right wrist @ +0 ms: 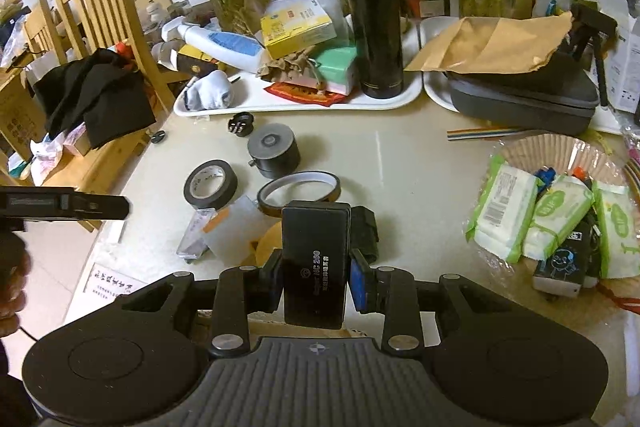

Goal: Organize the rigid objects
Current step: 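Lift the black case with right tool while left tool reaches for clear box, then close the left tool on the clear plastic compartment box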

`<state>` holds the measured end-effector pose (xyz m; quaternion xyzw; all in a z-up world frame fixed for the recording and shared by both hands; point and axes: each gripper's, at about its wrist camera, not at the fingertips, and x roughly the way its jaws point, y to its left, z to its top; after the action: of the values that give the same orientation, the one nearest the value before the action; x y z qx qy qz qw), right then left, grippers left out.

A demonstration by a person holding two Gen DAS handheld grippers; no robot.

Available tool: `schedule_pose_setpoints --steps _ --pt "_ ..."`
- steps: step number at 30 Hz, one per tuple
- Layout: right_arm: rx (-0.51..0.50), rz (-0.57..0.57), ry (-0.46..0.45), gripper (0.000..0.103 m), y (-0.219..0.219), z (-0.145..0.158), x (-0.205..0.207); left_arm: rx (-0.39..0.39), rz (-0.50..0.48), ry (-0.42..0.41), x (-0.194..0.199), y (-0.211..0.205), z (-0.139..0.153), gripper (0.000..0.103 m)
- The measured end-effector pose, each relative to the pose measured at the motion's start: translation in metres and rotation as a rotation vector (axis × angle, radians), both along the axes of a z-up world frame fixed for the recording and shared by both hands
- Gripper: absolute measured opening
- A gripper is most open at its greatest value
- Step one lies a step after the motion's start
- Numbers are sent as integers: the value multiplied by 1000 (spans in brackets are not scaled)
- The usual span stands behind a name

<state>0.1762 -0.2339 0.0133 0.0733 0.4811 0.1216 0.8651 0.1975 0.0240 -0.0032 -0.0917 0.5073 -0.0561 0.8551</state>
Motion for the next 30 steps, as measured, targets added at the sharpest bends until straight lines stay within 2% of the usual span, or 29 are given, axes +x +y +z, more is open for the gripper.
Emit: schedule_pose_setpoints --steps 2,4,11,15,23,26,28,30 --pt "2 8 -1 36 1 0 0 2 2 23 6 -1 -8 101" --pt "4 8 2 36 1 -1 0 -4 -3 49 12 -2 -17 86" --pt "18 10 2 36 0 1 1 -26 14 118 34 -5 -43 82" --pt "34 4 1 36 -2 2 2 -11 14 134 46 -8 -52 68" --pt "47 12 -10 36 -3 6 2 -19 17 163 60 -14 -67 61" --pt "49 14 -10 36 -3 6 2 -17 7 170 62 -19 -71 53" --pt "49 14 -10 36 -3 6 2 -6 -2 179 64 -24 -74 44" --pt "51 14 -9 36 -4 6 2 20 -11 185 63 -29 -77 41"
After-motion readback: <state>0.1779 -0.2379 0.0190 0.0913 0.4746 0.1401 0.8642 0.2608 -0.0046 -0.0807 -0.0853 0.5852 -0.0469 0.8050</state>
